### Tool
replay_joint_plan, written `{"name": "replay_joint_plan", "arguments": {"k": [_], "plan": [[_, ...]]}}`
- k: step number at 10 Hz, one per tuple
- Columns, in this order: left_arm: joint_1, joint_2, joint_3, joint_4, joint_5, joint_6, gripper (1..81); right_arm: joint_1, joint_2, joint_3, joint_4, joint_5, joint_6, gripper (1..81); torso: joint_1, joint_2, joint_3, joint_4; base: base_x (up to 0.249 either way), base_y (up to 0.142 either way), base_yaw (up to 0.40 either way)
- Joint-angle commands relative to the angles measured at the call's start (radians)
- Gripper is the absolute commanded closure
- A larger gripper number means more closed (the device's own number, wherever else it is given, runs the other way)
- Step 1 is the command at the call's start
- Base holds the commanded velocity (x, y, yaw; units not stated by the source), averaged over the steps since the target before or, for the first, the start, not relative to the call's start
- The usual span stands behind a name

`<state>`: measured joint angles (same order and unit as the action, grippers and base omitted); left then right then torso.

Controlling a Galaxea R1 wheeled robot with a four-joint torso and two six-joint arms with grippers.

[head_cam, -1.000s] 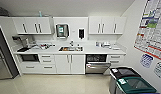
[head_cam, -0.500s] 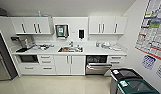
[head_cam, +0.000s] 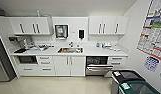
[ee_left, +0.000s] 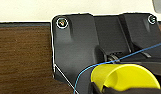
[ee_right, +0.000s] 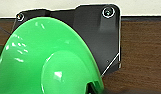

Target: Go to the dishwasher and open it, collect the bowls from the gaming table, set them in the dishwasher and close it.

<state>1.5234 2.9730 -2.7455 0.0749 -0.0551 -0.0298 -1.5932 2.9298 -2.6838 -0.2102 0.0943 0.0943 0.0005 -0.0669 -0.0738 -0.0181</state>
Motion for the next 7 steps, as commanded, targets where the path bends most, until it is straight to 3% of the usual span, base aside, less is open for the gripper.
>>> {"name": "replay_joint_plan", "arguments": {"k": [1, 7], "plan": [[-0.045, -0.008, -0.005, 0.002, 0.051, 0.002, 81.1, 0.038, -0.005, 0.000, -0.006, -0.047, -0.001, 81.1, 0.000, 0.000, 0.000, 0.000, 0.094, 0.000, 0.000], [-0.044, -0.008, -0.005, 0.002, 0.051, 0.002, 81.1, 0.037, -0.005, 0.000, -0.006, -0.047, -0.001, 81.1, 0.000, 0.000, 0.000, 0.000, 0.135, 0.000, 0.000]]}}
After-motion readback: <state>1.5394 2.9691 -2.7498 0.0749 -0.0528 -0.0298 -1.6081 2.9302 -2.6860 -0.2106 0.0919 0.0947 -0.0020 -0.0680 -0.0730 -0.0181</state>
